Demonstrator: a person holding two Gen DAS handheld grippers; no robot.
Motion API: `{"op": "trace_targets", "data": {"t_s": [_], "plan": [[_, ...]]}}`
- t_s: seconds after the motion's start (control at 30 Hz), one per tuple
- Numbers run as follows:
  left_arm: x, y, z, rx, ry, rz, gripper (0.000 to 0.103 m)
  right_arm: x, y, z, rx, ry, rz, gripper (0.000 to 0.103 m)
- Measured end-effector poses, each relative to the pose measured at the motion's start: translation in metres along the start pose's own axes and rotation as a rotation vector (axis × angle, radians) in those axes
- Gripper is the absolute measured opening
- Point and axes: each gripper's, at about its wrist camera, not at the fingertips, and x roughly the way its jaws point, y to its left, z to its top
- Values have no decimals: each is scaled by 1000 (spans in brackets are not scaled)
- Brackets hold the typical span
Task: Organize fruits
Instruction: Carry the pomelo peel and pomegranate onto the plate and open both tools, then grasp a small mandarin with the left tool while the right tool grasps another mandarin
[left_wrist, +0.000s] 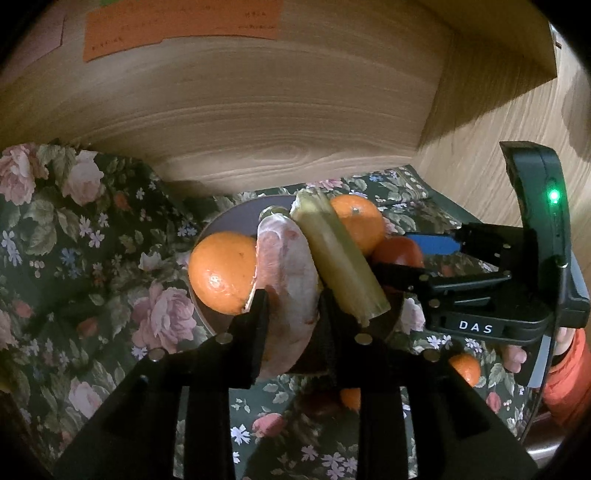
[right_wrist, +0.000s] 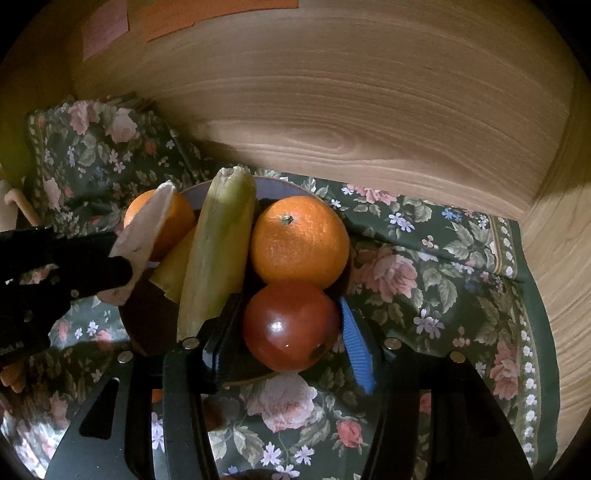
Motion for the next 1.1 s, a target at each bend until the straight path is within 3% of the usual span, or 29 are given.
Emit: {"op": "trace_targets", "data": {"t_s": [0.17,0.77,1.1], "plan": [[-5,-2,0,-2,-12,5,36,-12,1,-1,-1,-35,13,63],[-68,-12,-25,32,-89,41,36,-90,19,-26,1,-193,9,63],[-77,-18,-61,16,-68,58,45,-103,27,-69,-1,-182,-13,63]]}}
